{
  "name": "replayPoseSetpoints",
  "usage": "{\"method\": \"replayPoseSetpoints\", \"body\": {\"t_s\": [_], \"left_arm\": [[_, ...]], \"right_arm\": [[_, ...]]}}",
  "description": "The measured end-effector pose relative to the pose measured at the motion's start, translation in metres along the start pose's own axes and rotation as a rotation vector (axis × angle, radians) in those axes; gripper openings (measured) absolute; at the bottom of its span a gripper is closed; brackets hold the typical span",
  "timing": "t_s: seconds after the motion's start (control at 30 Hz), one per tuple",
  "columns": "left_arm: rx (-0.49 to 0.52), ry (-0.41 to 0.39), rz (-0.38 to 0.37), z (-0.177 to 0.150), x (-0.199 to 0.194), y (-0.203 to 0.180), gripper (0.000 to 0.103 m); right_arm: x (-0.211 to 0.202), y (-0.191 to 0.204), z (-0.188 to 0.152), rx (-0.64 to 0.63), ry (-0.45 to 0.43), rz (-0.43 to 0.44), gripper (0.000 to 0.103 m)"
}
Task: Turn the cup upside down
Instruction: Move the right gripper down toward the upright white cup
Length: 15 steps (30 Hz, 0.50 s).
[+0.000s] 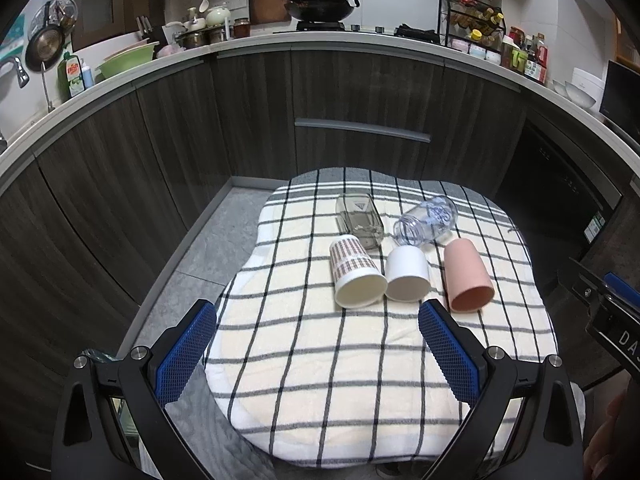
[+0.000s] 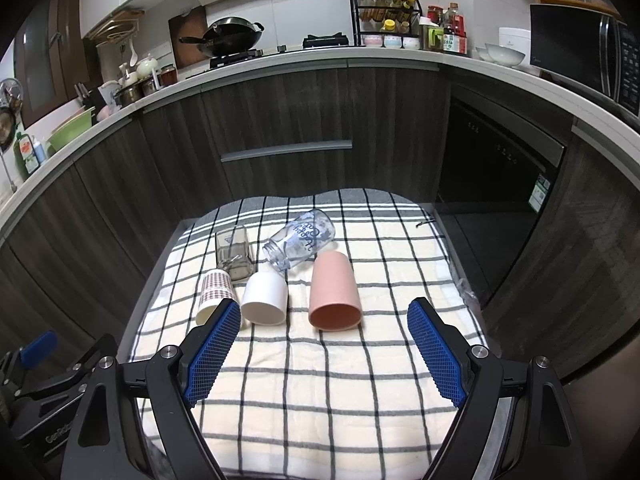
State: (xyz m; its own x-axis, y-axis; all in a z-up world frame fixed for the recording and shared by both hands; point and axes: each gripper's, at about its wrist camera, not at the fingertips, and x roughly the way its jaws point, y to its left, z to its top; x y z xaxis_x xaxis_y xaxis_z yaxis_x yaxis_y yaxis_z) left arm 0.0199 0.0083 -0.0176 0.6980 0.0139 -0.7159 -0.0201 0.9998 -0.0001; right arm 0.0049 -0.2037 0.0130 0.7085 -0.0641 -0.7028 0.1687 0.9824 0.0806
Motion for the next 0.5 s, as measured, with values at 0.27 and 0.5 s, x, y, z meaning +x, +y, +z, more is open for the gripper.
{"method": "replayPoseSetpoints", "body": {"t_s": [0.27, 0.5], "left_arm": [[-0.019, 0.000, 0.004, 0.011, 0.027, 0.007, 0.103], [-0.031, 0.018, 0.020, 0.021, 0.059, 0.020, 0.103]], "right_arm": [[0.031, 0.010, 0.011, -0.014, 0.036, 0.015, 0.085], [0.072, 0.019, 0.024, -0.008, 0.117, 0.045, 0.085]]}}
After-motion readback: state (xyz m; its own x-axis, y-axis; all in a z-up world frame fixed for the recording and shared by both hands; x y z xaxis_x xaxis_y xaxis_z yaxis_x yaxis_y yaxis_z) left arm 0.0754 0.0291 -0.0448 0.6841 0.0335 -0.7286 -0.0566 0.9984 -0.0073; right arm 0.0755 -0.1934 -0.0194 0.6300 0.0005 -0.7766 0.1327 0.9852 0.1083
